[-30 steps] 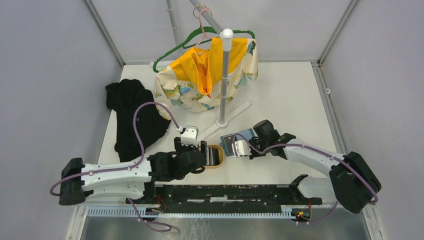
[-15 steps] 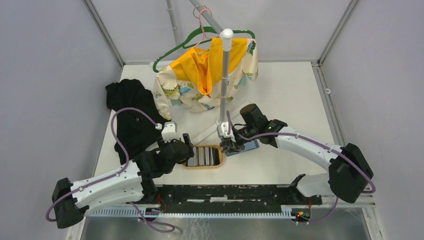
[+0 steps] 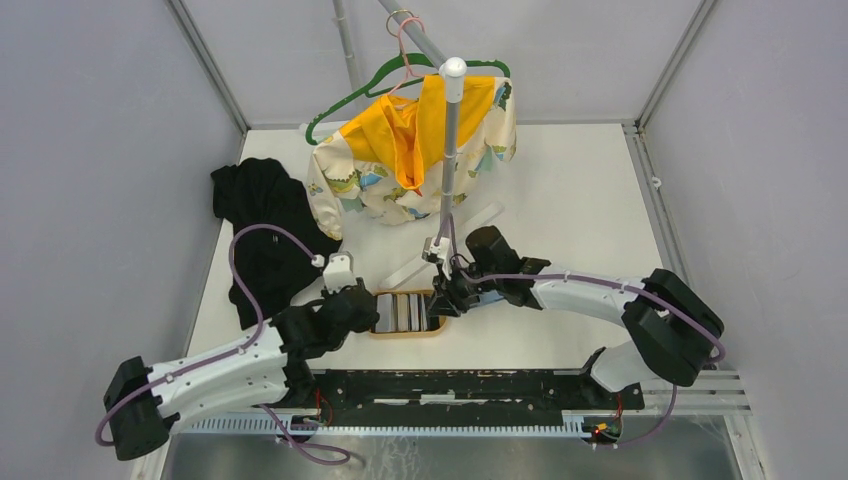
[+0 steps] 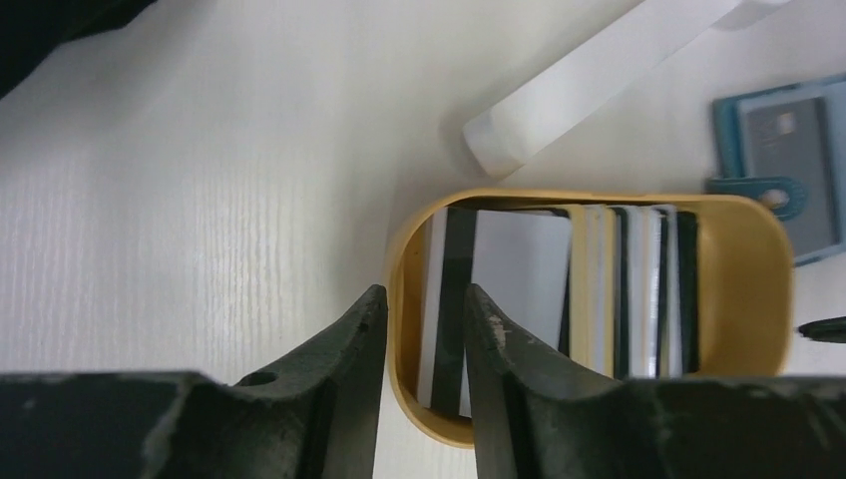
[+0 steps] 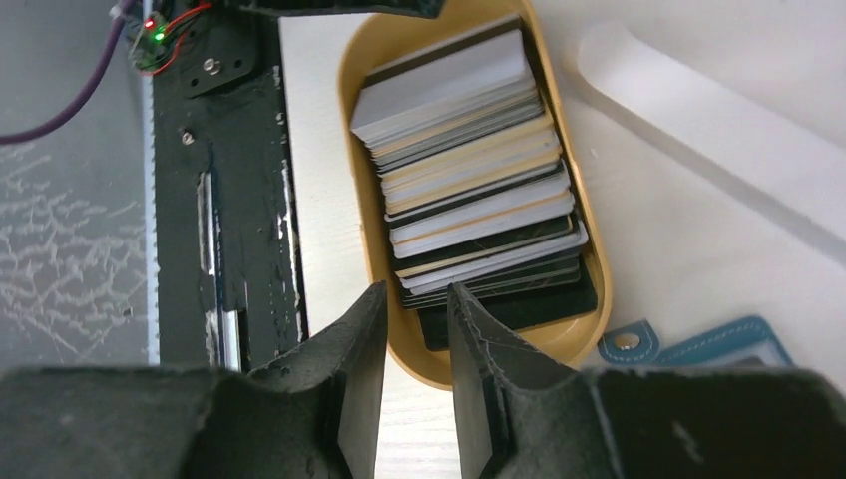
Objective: Put the credit cards into the card holder
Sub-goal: Move the storage box to the center of the board.
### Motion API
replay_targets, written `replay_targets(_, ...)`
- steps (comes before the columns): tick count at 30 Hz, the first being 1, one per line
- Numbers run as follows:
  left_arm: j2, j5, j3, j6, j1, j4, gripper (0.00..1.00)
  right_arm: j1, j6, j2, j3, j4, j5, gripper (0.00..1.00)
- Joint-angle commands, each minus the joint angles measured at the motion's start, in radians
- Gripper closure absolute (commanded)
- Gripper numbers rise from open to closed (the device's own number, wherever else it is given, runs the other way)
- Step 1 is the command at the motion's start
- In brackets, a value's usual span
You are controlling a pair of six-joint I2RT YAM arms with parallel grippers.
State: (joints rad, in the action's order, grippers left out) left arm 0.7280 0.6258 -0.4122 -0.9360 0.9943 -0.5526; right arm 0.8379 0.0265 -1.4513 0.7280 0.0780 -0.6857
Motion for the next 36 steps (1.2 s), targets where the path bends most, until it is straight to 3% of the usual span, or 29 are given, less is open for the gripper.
replay_targets(1,0.128,-0.002,-0.065,-0.076,-0.003,-0.041,0.63,0.016,-0.234,-0.015,-0.016,0.144,0.151,0.65)
replay_targets(9,0.285,-0.034,-0.108,-0.103,-0.004,-0.068,0.73,0.034,-0.35,-0.038,-0.003,0.123,0.237,0.56)
replay_targets(14,0.241,-0.078,-0.086,-0.132,-0.003,-0.044,0.8,0.036,-0.402,-0.009,-0.016,0.091,0.285,0.47)
replay_targets(22,0.144,-0.13,-0.047,-0.27,0.006,-0.019,0.97,0.053,-0.504,0.06,-0.077,0.095,0.379,0.49)
replay_targets(36,0.224,0.07,-0.085,-0.614,0.226,-0.115,0.98,0.082,-0.559,0.03,-0.064,0.012,0.579,0.47)
